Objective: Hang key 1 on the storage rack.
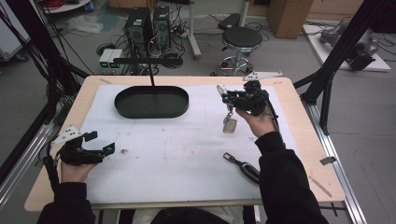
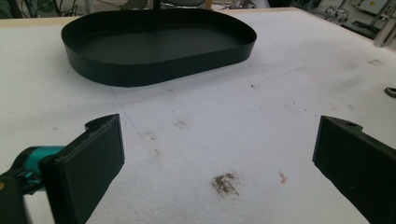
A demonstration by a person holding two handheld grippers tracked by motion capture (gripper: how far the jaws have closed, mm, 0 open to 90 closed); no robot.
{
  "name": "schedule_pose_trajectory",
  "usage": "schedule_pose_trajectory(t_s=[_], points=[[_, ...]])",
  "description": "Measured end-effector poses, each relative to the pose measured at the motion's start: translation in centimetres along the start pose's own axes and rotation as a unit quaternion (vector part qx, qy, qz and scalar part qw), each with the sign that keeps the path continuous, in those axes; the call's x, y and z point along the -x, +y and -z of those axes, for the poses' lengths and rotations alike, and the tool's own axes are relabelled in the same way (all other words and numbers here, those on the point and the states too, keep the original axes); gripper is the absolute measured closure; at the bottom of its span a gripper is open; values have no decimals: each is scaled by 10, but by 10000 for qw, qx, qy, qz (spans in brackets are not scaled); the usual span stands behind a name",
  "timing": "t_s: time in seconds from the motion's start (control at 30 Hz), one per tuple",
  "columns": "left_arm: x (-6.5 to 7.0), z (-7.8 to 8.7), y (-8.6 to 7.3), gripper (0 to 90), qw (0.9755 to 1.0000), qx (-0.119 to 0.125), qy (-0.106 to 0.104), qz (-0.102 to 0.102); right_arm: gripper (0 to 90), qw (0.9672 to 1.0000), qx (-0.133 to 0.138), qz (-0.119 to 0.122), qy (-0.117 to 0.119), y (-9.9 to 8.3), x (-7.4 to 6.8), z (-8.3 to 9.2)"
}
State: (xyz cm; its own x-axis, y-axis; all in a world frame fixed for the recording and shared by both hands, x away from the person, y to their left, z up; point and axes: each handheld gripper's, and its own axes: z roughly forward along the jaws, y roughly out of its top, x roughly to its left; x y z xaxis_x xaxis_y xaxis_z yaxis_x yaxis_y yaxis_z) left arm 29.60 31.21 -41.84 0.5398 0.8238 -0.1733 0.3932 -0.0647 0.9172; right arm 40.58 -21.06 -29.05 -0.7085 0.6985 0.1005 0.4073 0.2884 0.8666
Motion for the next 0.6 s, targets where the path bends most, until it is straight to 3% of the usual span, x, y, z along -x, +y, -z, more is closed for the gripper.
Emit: schedule_pose_trajectory(t_s=[0.23, 0.6], points=[[-3, -1, 0, 25, 9999, 79, -44, 71, 748, 9999, 5, 53, 117, 24, -10, -26], [-4, -2, 0, 25, 9999, 87, -62, 77, 748, 9996, -18, 118, 268, 43, -21, -60]])
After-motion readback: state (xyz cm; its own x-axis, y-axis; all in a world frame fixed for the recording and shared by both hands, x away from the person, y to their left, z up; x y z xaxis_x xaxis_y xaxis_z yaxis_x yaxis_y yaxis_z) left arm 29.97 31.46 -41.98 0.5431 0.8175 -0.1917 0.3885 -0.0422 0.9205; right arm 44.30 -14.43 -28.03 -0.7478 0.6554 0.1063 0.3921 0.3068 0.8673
